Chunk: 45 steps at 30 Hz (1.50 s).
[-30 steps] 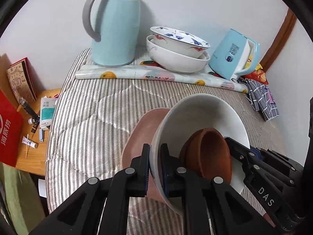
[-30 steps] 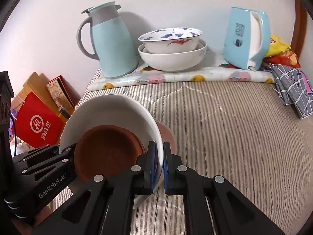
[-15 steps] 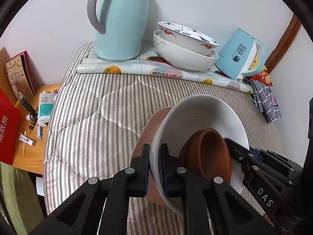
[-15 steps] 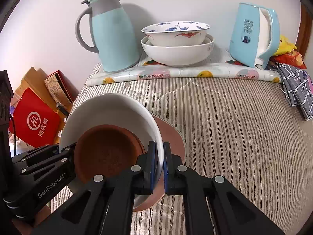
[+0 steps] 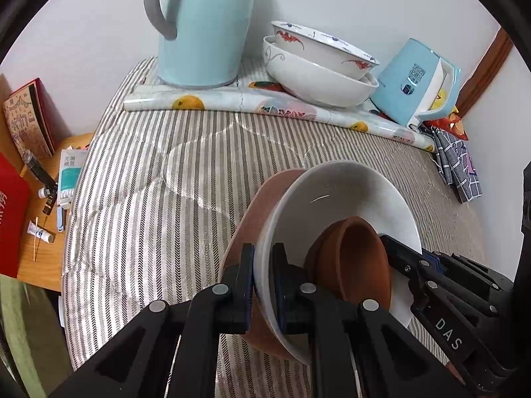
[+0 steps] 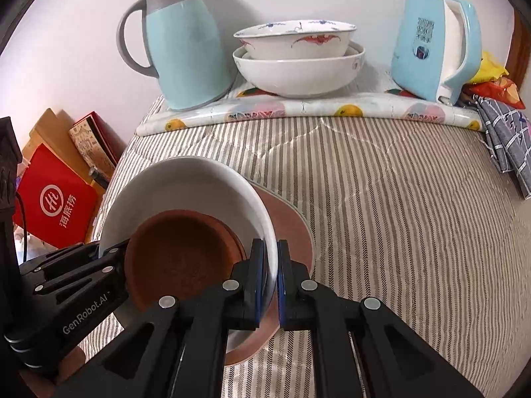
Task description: Organize plates and bowls
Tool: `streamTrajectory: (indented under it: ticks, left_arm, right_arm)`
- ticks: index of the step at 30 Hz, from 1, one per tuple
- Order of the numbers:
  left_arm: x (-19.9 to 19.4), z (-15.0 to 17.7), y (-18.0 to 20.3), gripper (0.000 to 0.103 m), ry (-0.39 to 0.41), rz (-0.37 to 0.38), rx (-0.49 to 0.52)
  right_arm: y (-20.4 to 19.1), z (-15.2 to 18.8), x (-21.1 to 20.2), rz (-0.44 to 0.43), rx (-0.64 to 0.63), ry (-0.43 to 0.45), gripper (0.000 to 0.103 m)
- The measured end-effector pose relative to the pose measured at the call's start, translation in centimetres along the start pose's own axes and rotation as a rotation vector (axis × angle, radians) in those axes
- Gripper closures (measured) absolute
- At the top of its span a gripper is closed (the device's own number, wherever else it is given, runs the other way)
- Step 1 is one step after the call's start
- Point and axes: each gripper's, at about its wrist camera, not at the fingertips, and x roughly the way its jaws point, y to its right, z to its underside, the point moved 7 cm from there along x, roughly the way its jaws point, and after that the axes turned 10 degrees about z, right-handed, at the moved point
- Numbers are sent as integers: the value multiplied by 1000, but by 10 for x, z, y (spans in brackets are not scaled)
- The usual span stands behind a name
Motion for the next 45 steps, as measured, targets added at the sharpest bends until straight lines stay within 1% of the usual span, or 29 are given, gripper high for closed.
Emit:
streamTrajectory:
  ticks: [11, 15, 21, 27, 29, 31, 37, 39, 42, 43, 45]
  left_arm:
    - [6, 1, -5, 91, -5, 16, -8]
    - [9, 3, -6, 90, -26, 28, -7]
    - [8, 4, -5, 89, -35, 45, 1]
    - [4, 7, -3, 87, -45, 35, -3]
    - [2, 7, -2, 86, -49, 30, -4]
    - [0, 8, -2, 81, -51, 27, -7]
    - [-8, 9, -1, 79, -49, 28, -19]
    - [-11, 9, 0, 73, -44, 22, -20]
    - [-19, 9, 2, 72, -33, 8, -11]
    - [-21, 9, 3, 68, -28, 9, -10]
    - [-29, 8, 5, 62, -5, -5, 1]
  right_arm:
    - [-4, -3, 3, 17, -23, 4, 96]
    - [-6, -3, 4, 25, -32, 4, 95]
    - [-5, -2, 4, 21, -45, -3, 94]
    - [-3, -2, -2, 23, -42, 3, 93]
    - [0, -2, -5, 17, -32, 8, 89]
    - [2, -2, -8, 17, -30, 12, 87]
    - [5, 1, -17, 19, -36, 20, 84]
    - [6, 2, -21, 17, -34, 23, 83]
    - [10, 4, -29, 15, -27, 32, 79]
    - [11, 4, -31, 13, -27, 37, 79]
    - [14, 6, -37, 12, -25, 44, 78]
